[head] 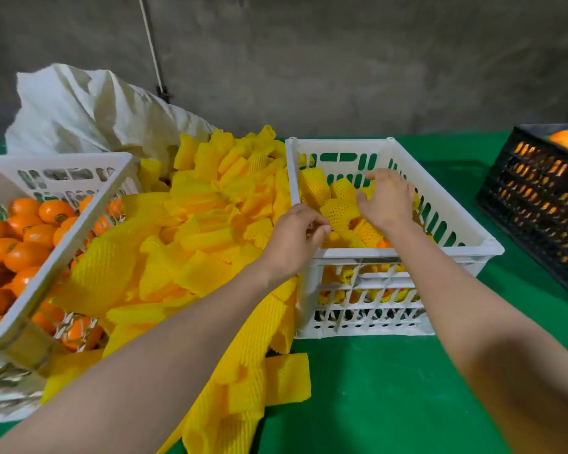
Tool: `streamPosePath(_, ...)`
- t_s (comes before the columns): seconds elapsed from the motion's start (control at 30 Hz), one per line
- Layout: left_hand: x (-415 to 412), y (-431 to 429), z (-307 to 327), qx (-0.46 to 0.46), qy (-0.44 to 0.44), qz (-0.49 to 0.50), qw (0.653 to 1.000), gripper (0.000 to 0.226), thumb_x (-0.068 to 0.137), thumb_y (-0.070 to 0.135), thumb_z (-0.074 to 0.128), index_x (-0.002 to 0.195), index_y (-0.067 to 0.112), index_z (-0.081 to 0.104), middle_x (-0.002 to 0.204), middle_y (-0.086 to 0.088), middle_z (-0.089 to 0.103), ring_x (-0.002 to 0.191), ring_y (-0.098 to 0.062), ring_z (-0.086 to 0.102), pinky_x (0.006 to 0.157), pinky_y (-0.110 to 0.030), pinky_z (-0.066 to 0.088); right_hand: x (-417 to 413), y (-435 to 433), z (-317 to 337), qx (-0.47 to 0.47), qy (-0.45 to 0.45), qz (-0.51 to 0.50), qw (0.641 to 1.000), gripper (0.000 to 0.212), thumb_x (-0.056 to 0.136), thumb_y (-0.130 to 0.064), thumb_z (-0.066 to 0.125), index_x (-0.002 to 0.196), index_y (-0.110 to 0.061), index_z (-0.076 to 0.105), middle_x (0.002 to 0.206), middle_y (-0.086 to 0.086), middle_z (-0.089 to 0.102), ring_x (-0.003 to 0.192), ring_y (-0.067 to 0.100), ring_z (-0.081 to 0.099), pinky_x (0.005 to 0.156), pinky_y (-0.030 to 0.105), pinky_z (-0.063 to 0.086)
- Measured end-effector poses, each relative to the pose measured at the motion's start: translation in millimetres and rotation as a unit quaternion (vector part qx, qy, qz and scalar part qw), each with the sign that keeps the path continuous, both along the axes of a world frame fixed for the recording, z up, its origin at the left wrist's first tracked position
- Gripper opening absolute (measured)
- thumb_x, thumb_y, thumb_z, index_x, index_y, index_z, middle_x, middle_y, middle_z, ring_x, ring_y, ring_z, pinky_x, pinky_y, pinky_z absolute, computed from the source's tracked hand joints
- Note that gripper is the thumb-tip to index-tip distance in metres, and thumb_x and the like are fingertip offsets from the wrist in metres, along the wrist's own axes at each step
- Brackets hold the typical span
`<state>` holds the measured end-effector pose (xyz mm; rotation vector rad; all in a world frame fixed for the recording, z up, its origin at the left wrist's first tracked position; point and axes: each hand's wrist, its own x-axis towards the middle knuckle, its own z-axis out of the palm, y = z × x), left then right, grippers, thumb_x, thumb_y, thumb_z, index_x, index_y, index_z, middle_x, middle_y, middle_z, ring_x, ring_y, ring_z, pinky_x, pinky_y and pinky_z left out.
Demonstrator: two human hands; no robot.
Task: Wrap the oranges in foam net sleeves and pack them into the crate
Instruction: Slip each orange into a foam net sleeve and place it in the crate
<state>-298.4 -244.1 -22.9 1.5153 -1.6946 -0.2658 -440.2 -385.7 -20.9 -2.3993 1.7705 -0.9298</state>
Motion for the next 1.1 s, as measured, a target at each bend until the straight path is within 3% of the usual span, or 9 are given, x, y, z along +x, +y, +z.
streamPosePath(0.17, 31, 27, 3, 0.003, 0.052, 0.043, 0.998, 0.016, 0.084, 0.011, 0.069, 0.100, 0.006, 0.068, 0.098, -0.001, 0.056, 0.088, -0.014, 0.057, 0.073, -0.022, 0.047, 27, 48, 19, -0.098, -0.132, 0.118, 0.979, 0.027, 0.089, -0.013, 0.055, 0.114, -0.005, 0.058, 0.119, 0.011, 0.059, 0.116, 0.026, 0.050, 0.100, 0.030, 0.032)
streamPosePath(0.27, 64, 43, 11, 0.020, 0.109, 0.086, 0.990, 0.013, 0.087, 0.009, 0.066, 0.100, 0.009, 0.067, 0.099, -0.002, 0.061, 0.085, -0.016, 0.060, 0.072, -0.033, 0.052, 68, 91, 21, -0.099, -0.142, 0.215, 0.961, 0.021, 0.088, -0.012, 0.056, 0.107, -0.005, 0.061, 0.107, 0.011, 0.063, 0.103, 0.027, 0.057, 0.086, 0.028, 0.039)
streamPosePath(0.4, 112, 73, 19, 0.015, 0.192, 0.147, 0.970, 0.008, 0.090, 0.007, 0.062, 0.095, 0.013, 0.064, 0.092, -0.007, 0.065, 0.077, -0.018, 0.061, 0.057, -0.025, 0.053, 123, 120, 5, 0.029, 0.026, 0.253, 0.967, 0.035, 0.090, -0.032, 0.057, 0.119, -0.013, 0.053, 0.117, 0.009, 0.060, 0.111, 0.028, 0.053, 0.086, 0.038, 0.044)
streamPosePath(0.53, 154, 110, 17, 0.030, 0.204, 0.180, 0.962, 0.009, 0.093, 0.009, 0.057, 0.096, 0.016, 0.063, 0.091, -0.005, 0.066, 0.083, -0.023, 0.066, 0.069, -0.038, 0.055, 159, 120, -8, 0.107, 0.166, 0.196, 0.961, 0.056, 0.087, -0.042, 0.060, 0.129, -0.009, 0.042, 0.127, 0.016, 0.052, 0.122, 0.033, 0.045, 0.089, 0.041, 0.042)
streamPosePath(0.63, 178, 134, 12, 0.031, 0.198, 0.201, 0.959, 0.010, 0.093, 0.009, 0.058, 0.098, 0.016, 0.062, 0.096, -0.005, 0.065, 0.086, -0.021, 0.066, 0.076, -0.046, 0.056, 170, 122, -13, 0.120, 0.193, 0.182, 0.957, 0.048, 0.089, -0.034, 0.059, 0.129, -0.013, 0.045, 0.129, 0.018, 0.048, 0.123, 0.033, 0.041, 0.094, 0.041, 0.040)
streamPosePath(0.77, 201, 154, 9, 0.020, 0.127, 0.230, 0.965, 0.025, 0.086, 0.017, 0.068, 0.110, 0.019, 0.061, 0.112, 0.000, 0.062, 0.108, -0.020, 0.058, 0.086, -0.036, 0.049, 178, 136, 4, 0.022, 0.045, 0.233, 0.971, 0.032, 0.087, -0.022, 0.057, 0.118, -0.016, 0.055, 0.114, 0.014, 0.053, 0.112, 0.031, 0.044, 0.088, 0.035, 0.036)
streamPosePath(0.9, 203, 153, 21, 0.035, -0.092, 0.192, 0.976, 0.067, 0.076, 0.035, 0.077, 0.135, 0.019, 0.047, 0.137, -0.002, 0.048, 0.130, -0.022, 0.038, 0.103, -0.035, 0.028, 196, 170, 33, -0.067, 0.026, 0.322, 0.944, 0.029, 0.077, -0.017, 0.064, 0.106, -0.014, 0.062, 0.100, 0.013, 0.055, 0.102, 0.031, 0.048, 0.082, 0.034, 0.035)
streamPosePath(1.0, 202, 150, 29, 0.034, -0.056, 0.186, 0.980, 0.025, 0.080, 0.030, 0.074, 0.098, 0.018, 0.061, 0.088, -0.002, 0.062, 0.088, -0.024, 0.057, 0.066, -0.027, 0.038, 211, 192, 40, -0.047, 0.000, 0.381, 0.923, 0.035, 0.075, -0.012, 0.066, 0.110, -0.013, 0.060, 0.103, 0.008, 0.057, 0.101, 0.028, 0.051, 0.086, 0.032, 0.037)
streamPosePath(1.1, 212, 154, 24, 0.050, 0.026, 0.214, 0.975, 0.034, 0.081, 0.029, 0.074, 0.072, 0.010, 0.048, 0.059, 0.001, 0.037, 0.053, -0.014, 0.033, 0.047, -0.026, 0.018, 226, 206, 36, 0.051, -0.116, 0.378, 0.917, 0.044, 0.076, -0.018, 0.074, 0.114, -0.010, 0.053, 0.098, -0.001, 0.056, 0.090, 0.014, 0.052, 0.078, 0.022, 0.038)
